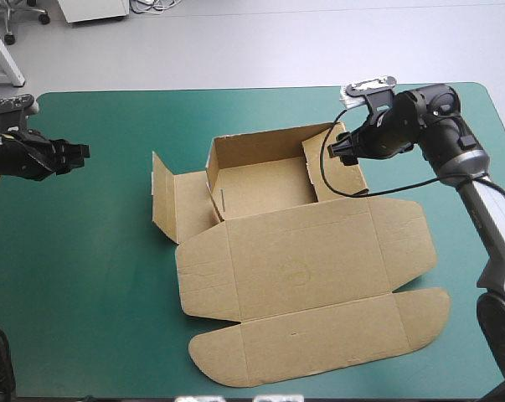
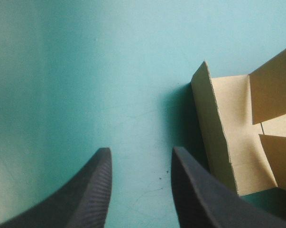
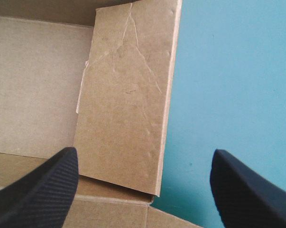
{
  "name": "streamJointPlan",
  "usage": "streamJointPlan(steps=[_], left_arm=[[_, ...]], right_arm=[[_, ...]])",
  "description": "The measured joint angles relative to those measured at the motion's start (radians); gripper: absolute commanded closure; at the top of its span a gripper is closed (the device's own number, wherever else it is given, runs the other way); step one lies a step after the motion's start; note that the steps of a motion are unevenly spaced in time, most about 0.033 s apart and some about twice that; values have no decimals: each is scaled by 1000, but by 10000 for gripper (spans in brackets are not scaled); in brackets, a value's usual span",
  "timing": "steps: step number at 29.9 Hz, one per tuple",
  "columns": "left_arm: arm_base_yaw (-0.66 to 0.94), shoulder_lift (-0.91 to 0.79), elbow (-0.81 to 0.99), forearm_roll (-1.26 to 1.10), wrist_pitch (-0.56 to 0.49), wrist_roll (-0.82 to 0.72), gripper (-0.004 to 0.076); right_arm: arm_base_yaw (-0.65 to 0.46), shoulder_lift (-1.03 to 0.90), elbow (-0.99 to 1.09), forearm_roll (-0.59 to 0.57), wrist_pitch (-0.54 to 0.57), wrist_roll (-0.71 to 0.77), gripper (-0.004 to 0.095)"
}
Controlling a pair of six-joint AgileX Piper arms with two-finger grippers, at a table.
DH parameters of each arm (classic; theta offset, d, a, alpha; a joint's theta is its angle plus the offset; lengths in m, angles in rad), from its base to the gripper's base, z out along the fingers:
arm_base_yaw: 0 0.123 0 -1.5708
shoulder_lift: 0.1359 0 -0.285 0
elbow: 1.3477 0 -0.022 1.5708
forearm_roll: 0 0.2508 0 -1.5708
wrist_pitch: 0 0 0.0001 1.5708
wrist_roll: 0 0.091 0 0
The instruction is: Fold the box
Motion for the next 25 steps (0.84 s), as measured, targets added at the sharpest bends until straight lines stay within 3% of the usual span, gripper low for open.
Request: streamJointPlan(steps=[19,25], left_arm=[[0,0,0,-21,9,0,395],[0,0,0,-21,11,0,395]], right_arm=[[0,329,-214,-65,19,-26,192],[0,426,-263,-27,17,-26,323]])
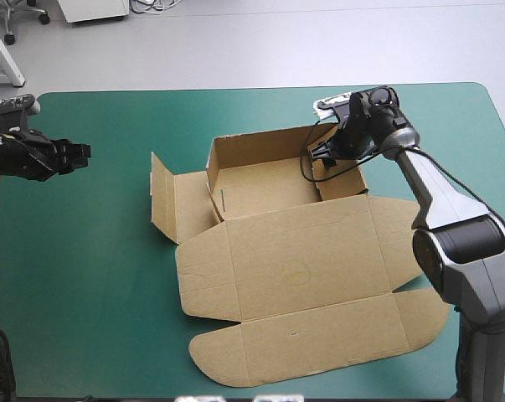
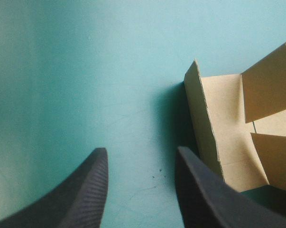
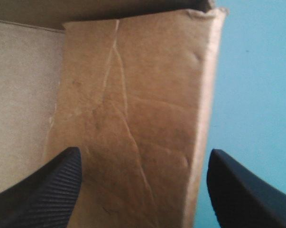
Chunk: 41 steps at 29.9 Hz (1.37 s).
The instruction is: Fold the box
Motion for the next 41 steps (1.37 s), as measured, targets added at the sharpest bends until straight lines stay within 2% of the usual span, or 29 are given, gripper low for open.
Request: streamJointPlan(steps=[3,7,8,14,19,22,26,27,31,38,41], left_arm=[[0,0,0,0,0,0,395],[0,0,0,0,-2,0,395],[0,0,0,0,-2,0,395],[0,0,0,0,-2,0,396],[0,0,0,0,-10,0,416],[0,0,0,0,-20,0,517],[0,0,0,0,-32,0,719],[0,0,0,0,-35,1,730],[1,0,5,2,-61,20,730],[13,2,97,1,-176,33,729],[14,21,146,-49,-230,84,729]], right_arm=[[0,28,-1,23,-3,0,491],[0,45,-2,28,-14,0,886],[0,46,-2,28,-19,0,923],[-1,46,-11,40,-45,10,928],[-20,41,-72,70,-6,6,928],[-48,23,-155,78,46,0,928],[-89,-15,-283,107,111,-8,928],[-100,-29,-320,117,117,-12,928],[-115,-82,-389,143,119,-12,928],[-115,-174,-402,188,120,-12,928],[-115,-209,-402,205,120,-13,928]])
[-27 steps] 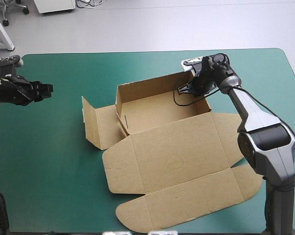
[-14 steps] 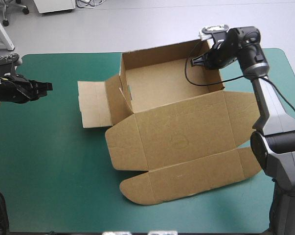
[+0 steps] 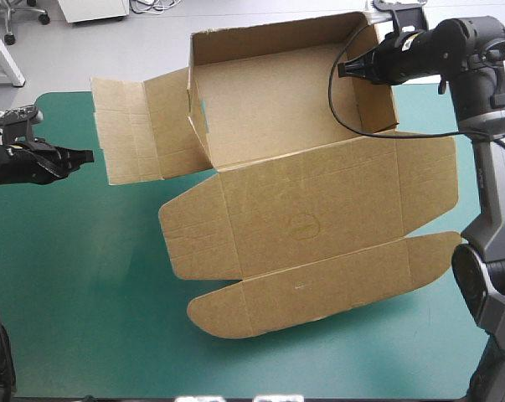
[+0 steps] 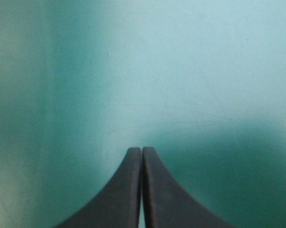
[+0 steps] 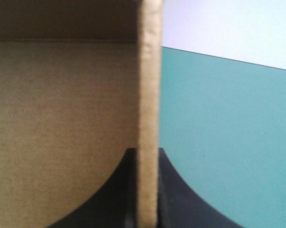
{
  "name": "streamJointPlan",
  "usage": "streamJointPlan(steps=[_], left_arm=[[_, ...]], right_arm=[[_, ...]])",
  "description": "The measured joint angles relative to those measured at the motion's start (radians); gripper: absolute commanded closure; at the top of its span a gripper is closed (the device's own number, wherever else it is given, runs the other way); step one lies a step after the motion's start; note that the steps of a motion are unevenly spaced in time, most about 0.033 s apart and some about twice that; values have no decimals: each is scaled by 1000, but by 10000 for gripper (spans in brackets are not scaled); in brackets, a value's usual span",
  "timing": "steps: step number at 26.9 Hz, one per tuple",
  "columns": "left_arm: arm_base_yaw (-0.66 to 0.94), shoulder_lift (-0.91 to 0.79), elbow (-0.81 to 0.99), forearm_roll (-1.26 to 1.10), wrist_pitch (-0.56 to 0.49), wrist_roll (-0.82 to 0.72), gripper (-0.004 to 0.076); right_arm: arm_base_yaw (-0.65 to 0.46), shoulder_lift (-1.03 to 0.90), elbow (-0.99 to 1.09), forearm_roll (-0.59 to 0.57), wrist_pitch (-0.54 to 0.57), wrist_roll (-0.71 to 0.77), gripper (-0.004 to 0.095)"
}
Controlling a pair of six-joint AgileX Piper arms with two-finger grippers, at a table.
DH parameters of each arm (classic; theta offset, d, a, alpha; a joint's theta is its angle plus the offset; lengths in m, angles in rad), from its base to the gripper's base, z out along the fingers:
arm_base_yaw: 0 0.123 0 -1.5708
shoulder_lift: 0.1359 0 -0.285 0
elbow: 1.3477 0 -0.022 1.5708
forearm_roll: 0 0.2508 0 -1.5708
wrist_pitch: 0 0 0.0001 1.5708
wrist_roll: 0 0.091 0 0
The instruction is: Fold the box
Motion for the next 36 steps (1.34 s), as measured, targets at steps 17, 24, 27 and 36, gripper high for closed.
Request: streamJointPlan(steps=[17,24,27,36], left_arm=[[-31,334,28,-985,192,640,730],[-82,337,28,-1163,269,756,734],[-101,326,20,-1169,269,764,734],[-185,218,-76,-1170,287,750,734]], right_arm=[[-1,-60,-5,80,0,-2,928],[-1,-60,-5,21,0,-2,928],[-1,-60,-5,-11,0,-2,928],[-1,-37,-5,-23,0,1,927]])
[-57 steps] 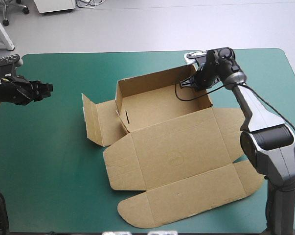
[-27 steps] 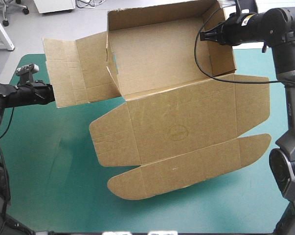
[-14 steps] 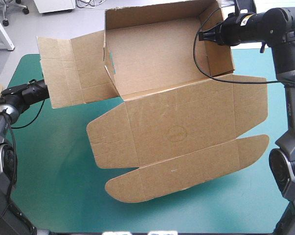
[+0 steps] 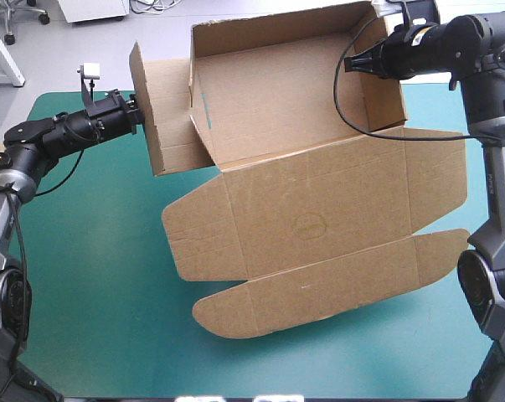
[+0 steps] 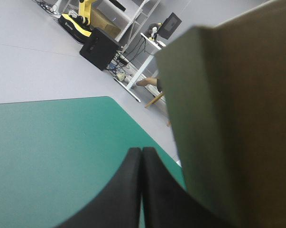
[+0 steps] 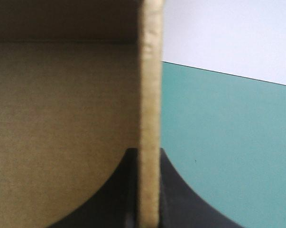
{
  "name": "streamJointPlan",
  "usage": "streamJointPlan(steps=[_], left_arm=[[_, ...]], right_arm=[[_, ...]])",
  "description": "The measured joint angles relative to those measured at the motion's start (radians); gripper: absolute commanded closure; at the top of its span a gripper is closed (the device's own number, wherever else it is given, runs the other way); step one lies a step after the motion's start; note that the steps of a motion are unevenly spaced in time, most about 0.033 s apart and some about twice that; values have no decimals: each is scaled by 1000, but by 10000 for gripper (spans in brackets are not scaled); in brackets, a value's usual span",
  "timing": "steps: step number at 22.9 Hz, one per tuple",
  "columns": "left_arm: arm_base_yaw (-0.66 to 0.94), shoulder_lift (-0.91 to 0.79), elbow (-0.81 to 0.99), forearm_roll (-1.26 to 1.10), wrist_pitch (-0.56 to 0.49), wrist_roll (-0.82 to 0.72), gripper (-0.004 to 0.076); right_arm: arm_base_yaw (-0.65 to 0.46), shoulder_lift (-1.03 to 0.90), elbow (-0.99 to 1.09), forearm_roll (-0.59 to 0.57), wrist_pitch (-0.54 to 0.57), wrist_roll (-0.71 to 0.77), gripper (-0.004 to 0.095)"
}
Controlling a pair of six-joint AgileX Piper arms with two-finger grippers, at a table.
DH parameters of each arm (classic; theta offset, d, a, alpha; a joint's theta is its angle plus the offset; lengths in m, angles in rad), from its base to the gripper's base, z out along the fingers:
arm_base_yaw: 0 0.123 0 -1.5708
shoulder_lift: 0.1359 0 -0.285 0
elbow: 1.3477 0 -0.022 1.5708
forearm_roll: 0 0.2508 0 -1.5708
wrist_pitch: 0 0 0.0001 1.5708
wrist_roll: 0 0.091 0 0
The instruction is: Fold the box
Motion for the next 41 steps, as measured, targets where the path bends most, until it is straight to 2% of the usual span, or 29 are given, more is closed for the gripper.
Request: streamJointPlan(steps=[7,13,14,16,17,18,21,24,29,34,39,41], left_arm=[[-4,-94,-1,0,6,-25,734],[-44,-101,-12,0,8,-54,717],[-53,-101,-12,0,8,-64,690],[-76,-101,-13,0,8,-82,544],[-82,-101,-16,1,8,-84,396],[-88,-101,-18,1,7,-89,323],[-89,-101,-20,4,6,-107,165],[-89,-101,-25,33,-1,-139,89],[-117,-101,-64,158,-63,-212,76],[-207,-101,-135,407,-278,-402,76],[-319,-101,-185,616,-427,-544,97],[-345,-101,-198,698,-456,-612,99]], right_arm=[[0,54,0,4,0,9,927],[0,76,0,4,0,12,927],[0,80,0,4,0,12,927],[0,95,0,4,0,13,927],[0,100,0,4,0,13,927],[0,111,0,4,0,13,927],[0,121,0,4,0,15,927],[0,122,0,2,0,16,926],[0,123,0,2,0,28,926],[0,129,0,2,0,46,926],[0,133,0,-5,0,81,924],[8,139,0,-10,0,89,924]])
